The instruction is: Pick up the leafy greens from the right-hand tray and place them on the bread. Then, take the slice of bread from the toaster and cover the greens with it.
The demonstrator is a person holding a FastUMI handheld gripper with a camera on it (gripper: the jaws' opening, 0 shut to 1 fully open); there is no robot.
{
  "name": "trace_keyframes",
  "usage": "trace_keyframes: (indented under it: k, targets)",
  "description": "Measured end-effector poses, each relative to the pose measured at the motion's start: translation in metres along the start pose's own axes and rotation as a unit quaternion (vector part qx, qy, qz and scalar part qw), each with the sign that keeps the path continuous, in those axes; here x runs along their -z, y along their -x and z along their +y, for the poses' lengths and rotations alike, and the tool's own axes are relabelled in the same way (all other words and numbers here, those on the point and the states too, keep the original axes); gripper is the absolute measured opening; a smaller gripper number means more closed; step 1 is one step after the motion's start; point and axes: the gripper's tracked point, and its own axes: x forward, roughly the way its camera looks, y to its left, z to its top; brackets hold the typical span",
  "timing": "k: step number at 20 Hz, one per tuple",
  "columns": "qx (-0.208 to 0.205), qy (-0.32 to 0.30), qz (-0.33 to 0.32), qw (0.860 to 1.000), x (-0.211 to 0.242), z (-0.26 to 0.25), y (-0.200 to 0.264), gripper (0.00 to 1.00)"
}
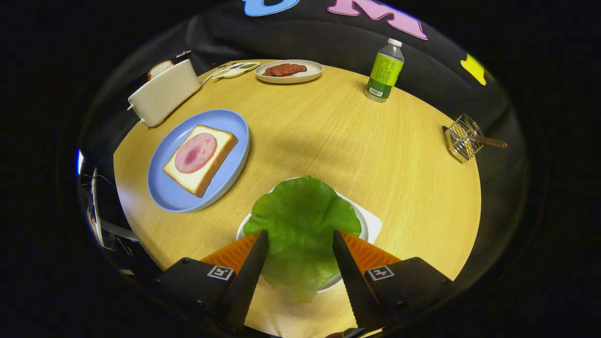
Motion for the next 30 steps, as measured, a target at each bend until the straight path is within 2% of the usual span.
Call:
trace_keyframes:
  k: [2,6,7,8,10,16,23,30]
  targets:
    - [-0.004,-0.004,0.015,1.0,0.005,-0.001,-0.008,0.86]
    - [-0.002,-0.006,0.018,1.0,0.003,-0.004,-0.009,0.66]
    - [-0.002,-0.004,0.013,1.0,0.003,-0.005,-0.01,0.57]
    - [-0.002,-0.001,0.008,1.0,0.002,-0.006,-0.009,0.37]
    - [-0.001,0.0,0.004,1.0,0.002,-0.005,-0.009,0.11]
    - [-0.002,-0.022,-0.024,0.999,-0.012,-0.002,0.015,0.08]
    - [0.006,-0.025,-0.078,0.997,-0.042,0.004,0.075,0.09]
    - [-0.032,0.0,-0.126,0.992,-0.104,0.065,0.123,0.08]
